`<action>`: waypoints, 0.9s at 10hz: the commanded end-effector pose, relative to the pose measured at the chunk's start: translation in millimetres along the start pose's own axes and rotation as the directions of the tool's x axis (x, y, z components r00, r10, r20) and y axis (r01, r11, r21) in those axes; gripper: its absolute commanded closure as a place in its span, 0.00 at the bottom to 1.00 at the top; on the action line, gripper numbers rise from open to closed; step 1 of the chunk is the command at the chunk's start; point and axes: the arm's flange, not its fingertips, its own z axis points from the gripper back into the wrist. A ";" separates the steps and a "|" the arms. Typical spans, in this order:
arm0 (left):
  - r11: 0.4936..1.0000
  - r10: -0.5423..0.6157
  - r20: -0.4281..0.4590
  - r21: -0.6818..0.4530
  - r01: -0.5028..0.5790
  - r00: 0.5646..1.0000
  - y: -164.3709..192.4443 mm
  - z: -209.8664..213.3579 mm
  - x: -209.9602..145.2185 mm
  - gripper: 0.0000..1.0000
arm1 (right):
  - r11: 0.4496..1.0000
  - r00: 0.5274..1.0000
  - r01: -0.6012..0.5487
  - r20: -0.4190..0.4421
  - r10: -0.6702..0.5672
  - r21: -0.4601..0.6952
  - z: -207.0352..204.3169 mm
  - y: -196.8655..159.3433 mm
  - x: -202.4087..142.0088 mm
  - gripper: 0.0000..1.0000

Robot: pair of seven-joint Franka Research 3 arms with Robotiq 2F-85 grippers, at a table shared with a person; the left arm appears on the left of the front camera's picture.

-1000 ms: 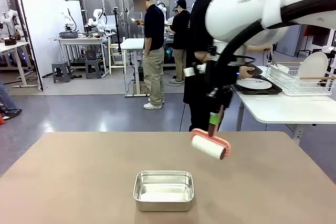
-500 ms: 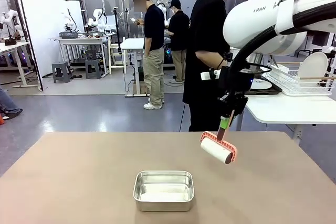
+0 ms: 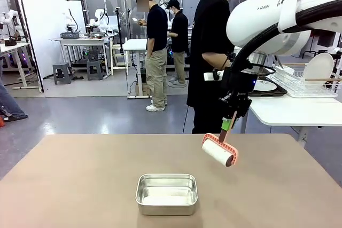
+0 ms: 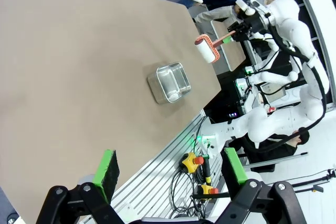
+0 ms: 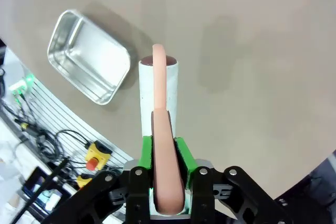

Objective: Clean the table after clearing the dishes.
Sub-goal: When the right (or left) Handle tray is removed, use the right hand (or left hand) to clean the right (or left) side of the table with the Lint Roller.

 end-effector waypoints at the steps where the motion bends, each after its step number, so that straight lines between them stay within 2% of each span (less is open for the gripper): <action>1: 1.000 -0.012 0.001 -0.005 0.012 1.000 -2.2 2.4 -2.4 0.00 | 0.956 0.957 0.264 0.087 -0.276 0.123 -13.1 -29.2 12.5 0.78; 3: 1.000 -0.012 0.001 -0.005 0.012 1.000 -2.2 2.4 -2.4 0.00 | 0.918 0.922 0.346 0.113 -0.371 0.193 -21.5 -50.0 11.6 0.78; 5: 1.000 -0.012 0.001 -0.005 0.012 1.000 -2.2 2.4 -2.4 0.00 | 0.847 0.868 0.415 0.136 -0.478 0.332 -40.5 -81.5 11.5 0.78; 7: 1.000 -0.012 0.001 -0.005 0.012 1.000 -2.2 2.4 -2.4 0.00 | 0.781 0.851 0.412 0.108 -0.513 0.469 -68.1 -114.5 6.2 0.78; 9: 1.000 -0.012 0.001 -0.005 0.012 1.000 -2.2 2.4 -2.4 0.00 | 0.735 0.844 0.409 0.083 -0.530 0.541 -93.5 -141.0 3.8 0.78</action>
